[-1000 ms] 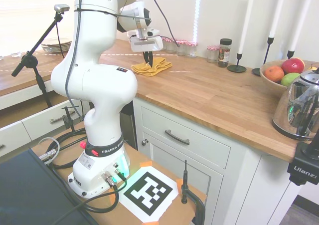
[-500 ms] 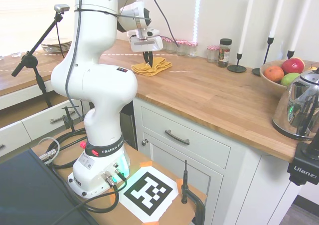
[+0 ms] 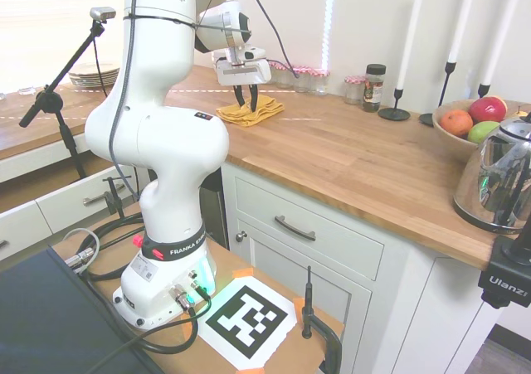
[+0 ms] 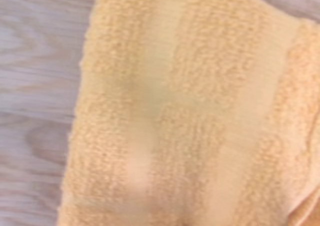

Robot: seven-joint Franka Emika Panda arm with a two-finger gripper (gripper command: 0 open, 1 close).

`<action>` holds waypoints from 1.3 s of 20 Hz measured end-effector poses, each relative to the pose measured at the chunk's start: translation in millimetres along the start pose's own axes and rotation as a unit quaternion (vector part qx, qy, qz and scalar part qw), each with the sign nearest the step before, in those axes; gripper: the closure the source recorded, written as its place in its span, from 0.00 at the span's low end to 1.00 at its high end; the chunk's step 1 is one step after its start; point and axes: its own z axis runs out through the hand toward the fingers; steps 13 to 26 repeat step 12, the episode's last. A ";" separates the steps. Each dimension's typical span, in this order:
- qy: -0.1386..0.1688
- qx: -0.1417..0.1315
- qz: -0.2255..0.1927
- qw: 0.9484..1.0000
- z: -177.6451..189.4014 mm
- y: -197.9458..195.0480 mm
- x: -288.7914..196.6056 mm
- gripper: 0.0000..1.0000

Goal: Wipe the counter

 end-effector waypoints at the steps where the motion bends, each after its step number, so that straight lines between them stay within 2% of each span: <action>1: 0.000 0.002 -0.001 1.000 -2.3 -0.2 -1.4 0.00; 12: 0.011 0.028 -0.003 1.000 -51.0 23.6 -18.8 0.00; 26: 0.011 0.028 -0.003 1.000 -51.0 23.6 -18.8 0.00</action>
